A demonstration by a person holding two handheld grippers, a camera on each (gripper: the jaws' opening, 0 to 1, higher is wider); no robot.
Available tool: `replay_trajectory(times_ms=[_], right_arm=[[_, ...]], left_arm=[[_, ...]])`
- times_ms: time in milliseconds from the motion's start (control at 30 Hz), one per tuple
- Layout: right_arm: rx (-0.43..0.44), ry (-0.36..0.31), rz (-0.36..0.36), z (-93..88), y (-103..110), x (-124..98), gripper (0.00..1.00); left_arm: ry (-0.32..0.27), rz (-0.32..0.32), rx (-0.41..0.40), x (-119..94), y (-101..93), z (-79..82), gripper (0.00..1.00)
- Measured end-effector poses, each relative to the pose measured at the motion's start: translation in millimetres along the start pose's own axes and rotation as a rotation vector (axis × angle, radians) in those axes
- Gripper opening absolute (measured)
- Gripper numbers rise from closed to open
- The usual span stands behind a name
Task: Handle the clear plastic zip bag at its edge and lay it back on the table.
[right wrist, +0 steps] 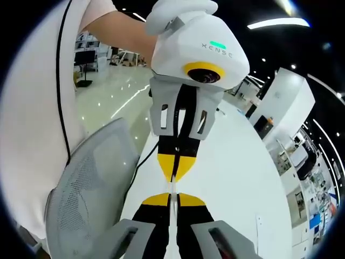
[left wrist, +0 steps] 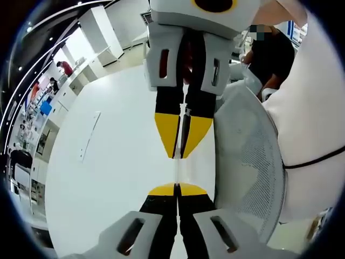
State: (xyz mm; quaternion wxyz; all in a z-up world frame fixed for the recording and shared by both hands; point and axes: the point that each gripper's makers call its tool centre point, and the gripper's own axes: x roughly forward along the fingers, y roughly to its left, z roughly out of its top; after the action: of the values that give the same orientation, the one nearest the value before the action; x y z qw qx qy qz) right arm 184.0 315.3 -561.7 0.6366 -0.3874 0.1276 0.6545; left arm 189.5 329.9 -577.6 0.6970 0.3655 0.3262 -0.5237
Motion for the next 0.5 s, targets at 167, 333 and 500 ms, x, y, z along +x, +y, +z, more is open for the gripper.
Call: replay_trajectory(times_ms=[167,333,500], right_arm=[[0.003,0.002,-0.002,-1.3,0.7,-1.7,0.00],[0.005,0.004,-0.004,-2.5,1.7,-3.1,0.00],[0.012,0.006,-0.005,-4.7,2.7,-4.3,0.00]], left_arm=[[-0.003,0.001,0.001,-0.6,-0.9,1.2,0.00],[-0.006,-0.001,0.003,-0.1,-0.6,1.3,0.00],[-0.007,-0.005,0.004,0.2,-1.5,1.7,0.00]])
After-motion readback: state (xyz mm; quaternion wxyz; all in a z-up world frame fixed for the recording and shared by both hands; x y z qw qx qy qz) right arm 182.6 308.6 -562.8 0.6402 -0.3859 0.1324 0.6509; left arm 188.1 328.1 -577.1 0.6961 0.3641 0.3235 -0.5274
